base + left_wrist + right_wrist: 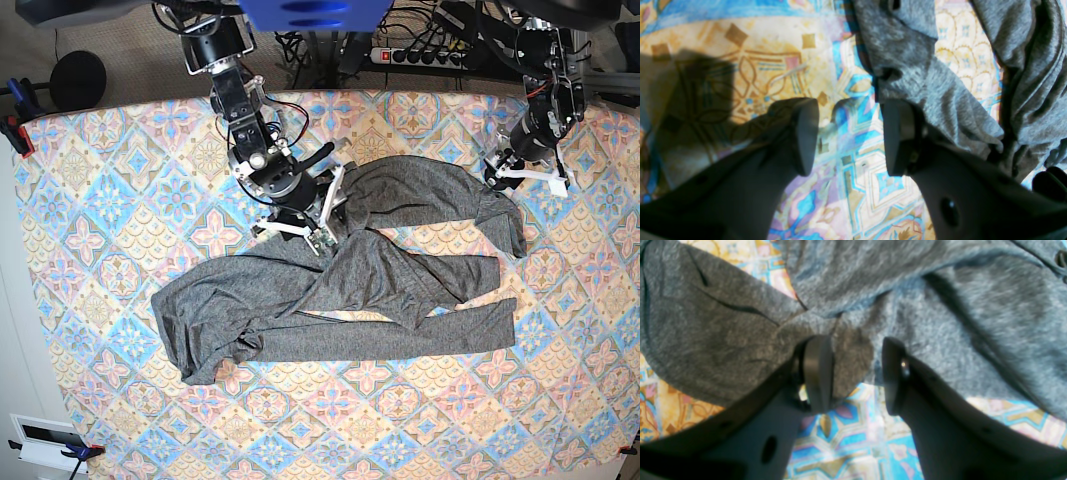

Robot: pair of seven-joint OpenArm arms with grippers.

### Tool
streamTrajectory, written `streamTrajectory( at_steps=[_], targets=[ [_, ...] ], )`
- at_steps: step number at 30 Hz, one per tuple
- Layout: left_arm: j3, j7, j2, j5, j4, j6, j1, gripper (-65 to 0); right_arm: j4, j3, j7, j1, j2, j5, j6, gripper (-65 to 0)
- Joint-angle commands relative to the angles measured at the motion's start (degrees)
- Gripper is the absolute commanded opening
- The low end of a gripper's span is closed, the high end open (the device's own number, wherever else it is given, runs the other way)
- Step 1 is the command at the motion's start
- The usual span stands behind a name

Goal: Layout the t-shirt on the table in an organized manner, then fold the t-shirt properly
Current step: 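Drag the held shirt fabric with the right gripper toward the robot, then release the fabric and move the right gripper beside the shirt collar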

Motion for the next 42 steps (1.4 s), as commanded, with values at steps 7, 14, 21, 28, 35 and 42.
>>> streamTrajectory(
  at_steps=[7, 14, 21, 28, 35, 42],
  targets=[
    [0.15, 1.99, -0.13, -1.01, 0.2, 0.09, 0.19, -33.9, -1.43, -0.21, 0.82, -0.42, -0.53, 0.41, -0.03, -51.1],
    [0.15, 2.17, -0.13, -1.01, 0.2, 0.09, 0.19, -33.9, -0.46, 0.23, -1.73, -2.0, 2.02, 0.41, -0.03, -65.0],
    [0.15, 2.17, -0.13, -1.01, 0.2, 0.09, 0.19, -33.9, 8.15, 2.86, -7.18, -6.75, 7.47, 0.23, -0.2, -65.0],
    [0.33, 2.17, -0.13, -1.01, 0.2, 0.09, 0.1, -33.9, 18.18, 8.23, -12.02, -17.74, 8.08, 0.14, -0.2, -65.0],
    [0.42, 2.17, -0.22, -1.01, 0.2, 0.09, -1.13, -33.9, 20.2, 3.92, -11.76, -28.29, 7.91, 0.05, -0.2, -65.0],
    [0.5, 2.17, -1.36, -1.01, 0.2, 0.09, -1.22, -33.9, 21.34, -3.82, -12.02, -31.89, 7.91, -0.03, -0.38, -65.0]
  ],
)
